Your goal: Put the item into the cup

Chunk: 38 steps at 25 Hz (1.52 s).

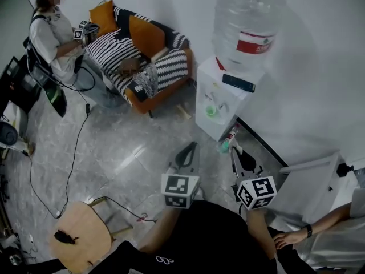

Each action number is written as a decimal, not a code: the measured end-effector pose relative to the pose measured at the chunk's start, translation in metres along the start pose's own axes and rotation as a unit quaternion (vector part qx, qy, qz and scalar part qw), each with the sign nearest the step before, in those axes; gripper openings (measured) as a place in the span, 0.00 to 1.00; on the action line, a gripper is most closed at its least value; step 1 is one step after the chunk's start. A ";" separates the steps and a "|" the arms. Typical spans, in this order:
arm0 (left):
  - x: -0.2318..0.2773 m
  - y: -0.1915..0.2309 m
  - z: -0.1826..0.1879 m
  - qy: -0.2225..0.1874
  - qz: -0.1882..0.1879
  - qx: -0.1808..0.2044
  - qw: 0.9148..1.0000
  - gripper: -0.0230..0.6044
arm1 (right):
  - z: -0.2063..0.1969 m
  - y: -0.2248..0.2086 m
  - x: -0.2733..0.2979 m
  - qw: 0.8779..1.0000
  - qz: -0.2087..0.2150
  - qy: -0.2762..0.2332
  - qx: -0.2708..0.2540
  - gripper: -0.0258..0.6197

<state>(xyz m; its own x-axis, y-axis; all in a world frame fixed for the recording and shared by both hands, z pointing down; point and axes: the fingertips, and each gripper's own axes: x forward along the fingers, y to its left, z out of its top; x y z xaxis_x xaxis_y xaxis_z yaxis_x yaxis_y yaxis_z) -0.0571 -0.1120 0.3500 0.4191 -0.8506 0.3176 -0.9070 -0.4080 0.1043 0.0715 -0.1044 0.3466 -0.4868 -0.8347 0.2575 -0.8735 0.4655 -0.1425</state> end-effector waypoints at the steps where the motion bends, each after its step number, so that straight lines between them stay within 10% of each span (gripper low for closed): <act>1: 0.001 0.002 0.000 0.000 0.001 -0.001 1.000 0.08 | -0.001 0.000 0.003 1.000 0.000 0.001 -0.001 0.09; 38: 0.027 0.037 -0.008 -0.015 -0.012 -0.060 0.998 0.08 | -0.016 0.002 0.047 0.997 0.007 0.042 -0.056 0.09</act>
<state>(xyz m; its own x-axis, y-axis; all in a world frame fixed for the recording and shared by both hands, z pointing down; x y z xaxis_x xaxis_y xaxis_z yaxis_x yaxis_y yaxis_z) -0.0794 -0.1478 0.3701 0.4399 -0.8516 0.2850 -0.8944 -0.3867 0.2248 0.0470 -0.1384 0.3742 -0.4925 -0.8025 0.3368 -0.8589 0.5107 -0.0392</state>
